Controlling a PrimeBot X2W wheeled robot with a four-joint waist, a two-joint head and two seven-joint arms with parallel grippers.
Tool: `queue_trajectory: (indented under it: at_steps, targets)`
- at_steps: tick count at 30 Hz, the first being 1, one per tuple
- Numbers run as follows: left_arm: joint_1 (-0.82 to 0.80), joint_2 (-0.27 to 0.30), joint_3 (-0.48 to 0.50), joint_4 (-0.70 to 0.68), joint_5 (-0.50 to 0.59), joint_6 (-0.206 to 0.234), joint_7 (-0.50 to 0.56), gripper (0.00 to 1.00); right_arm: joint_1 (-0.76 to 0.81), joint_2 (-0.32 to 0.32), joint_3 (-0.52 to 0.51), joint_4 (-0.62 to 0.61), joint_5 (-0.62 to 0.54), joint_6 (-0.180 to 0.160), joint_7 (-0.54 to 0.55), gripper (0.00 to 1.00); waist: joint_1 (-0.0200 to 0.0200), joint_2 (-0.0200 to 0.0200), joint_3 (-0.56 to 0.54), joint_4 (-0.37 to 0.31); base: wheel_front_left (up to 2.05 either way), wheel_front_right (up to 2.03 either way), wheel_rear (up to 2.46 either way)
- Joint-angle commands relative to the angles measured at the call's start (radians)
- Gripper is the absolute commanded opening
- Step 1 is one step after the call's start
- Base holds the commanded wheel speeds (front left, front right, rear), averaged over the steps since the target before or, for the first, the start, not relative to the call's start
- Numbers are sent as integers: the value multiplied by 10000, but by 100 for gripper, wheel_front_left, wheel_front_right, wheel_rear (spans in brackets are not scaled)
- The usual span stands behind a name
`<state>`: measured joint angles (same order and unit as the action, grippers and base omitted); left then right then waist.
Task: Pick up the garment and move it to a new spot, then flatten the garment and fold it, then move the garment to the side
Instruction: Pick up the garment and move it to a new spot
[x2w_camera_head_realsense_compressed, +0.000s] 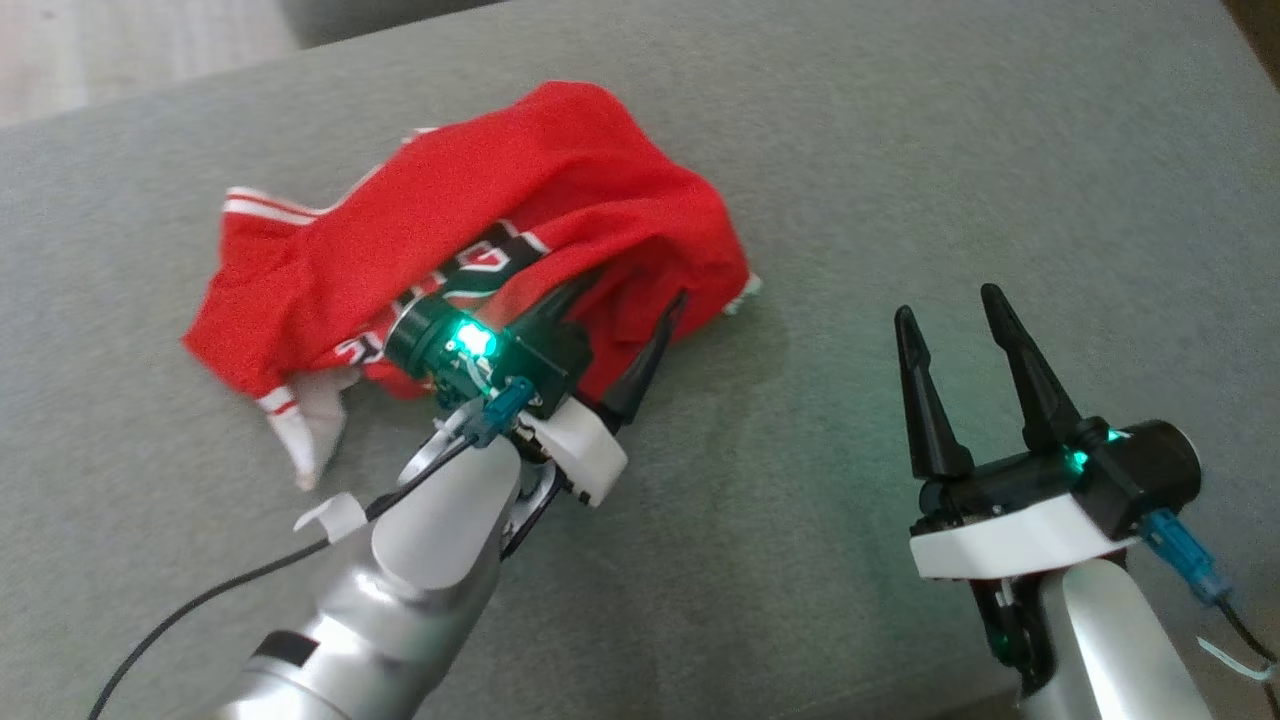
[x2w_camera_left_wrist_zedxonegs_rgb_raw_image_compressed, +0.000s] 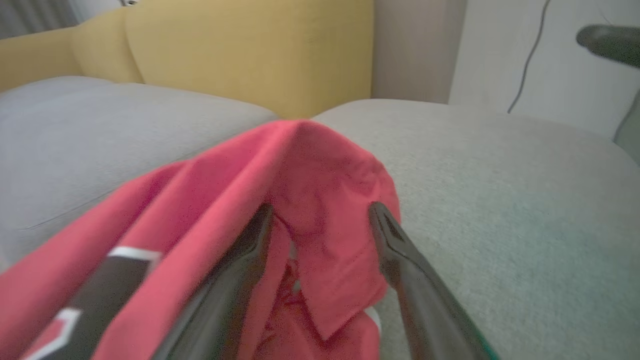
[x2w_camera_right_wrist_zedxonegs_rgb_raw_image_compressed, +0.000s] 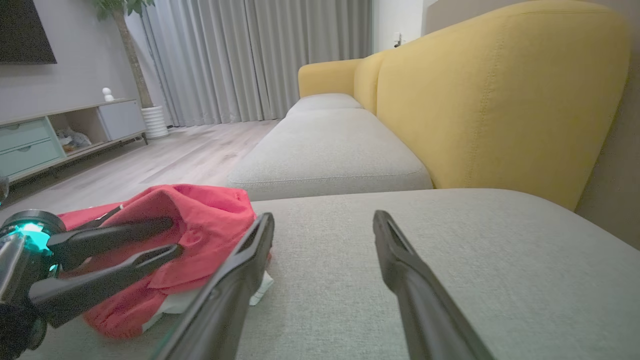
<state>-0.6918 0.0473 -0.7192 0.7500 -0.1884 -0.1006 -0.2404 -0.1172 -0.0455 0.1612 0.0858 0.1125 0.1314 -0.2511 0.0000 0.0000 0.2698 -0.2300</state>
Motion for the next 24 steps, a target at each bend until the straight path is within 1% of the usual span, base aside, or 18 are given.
queue_trajectory:
  at_steps: [1,2,3,4,5,6,7,9,11,12,16,19,21,24]
  targets:
    - [-458,37,163,-446,-265,171,-130,100,-186,-47,200,-238,-104,-7,-107,100,0,0,-217,373,0,0,0]
    - [-551,34,104,-656,-522,338,-171,100,-141,-47,139,-218,-186,-7,-107,100,0,0,-383,681,0,0,0]
    - [-597,34,142,-760,-642,442,-186,100,-121,-47,134,-210,-219,-7,-107,100,0,0,-458,802,0,0,0]
    - [-597,34,142,-760,-642,442,-186,100,-121,-47,134,-210,-219,-7,-107,100,0,0,-458,802,0,0,0]
    - [-635,33,188,-881,-753,525,-196,100,-86,-47,87,-206,-256,-7,-107,100,0,0,-567,972,0,0,0]
    - [-675,32,403,-1281,-920,711,-206,100,-13,-47,35,-203,-318,-7,-107,100,0,0,-748,1264,0,0,0]
    - [-652,32,554,-1536,-970,800,-208,100,30,-47,-2,-203,-359,-7,-107,100,0,0,-840,1433,0,0,0]
    - [-505,106,915,-2038,-996,995,-210,100,99,-47,-25,-199,-448,-7,-107,100,0,0,-1014,1707,0,0,0]
    - [-209,304,1322,-2519,-1030,1165,-211,100,170,-47,-56,-190,-530,-7,-107,100,0,0,-1177,1940,0,0,0]
    - [-209,304,1322,-2519,-1030,1165,-211,100,170,-47,-56,-190,-530,-7,-107,100,0,0,-1177,1940,0,0,0]
    - [701,782,2147,-3346,-1101,1500,-212,100,324,-47,-188,-213,-617,-7,-107,100,0,0,-1456,2321,0,0,0]
    - [1627,1037,2717,-3817,-1190,1703,-212,100,478,-47,-274,-264,-635,-7,-107,100,0,0,-1634,2533,0,0,0]
    - [2302,1113,2991,-4045,-1217,1782,-213,100,599,-47,-364,-302,-651,-7,-107,100,0,0,-1733,2670,0,0,0]
    - [3314,1068,3288,-4258,-1224,1858,-213,100,816,-47,-480,-325,-684,-7,-107,100,0,0,-1908,2848,0,0,0]
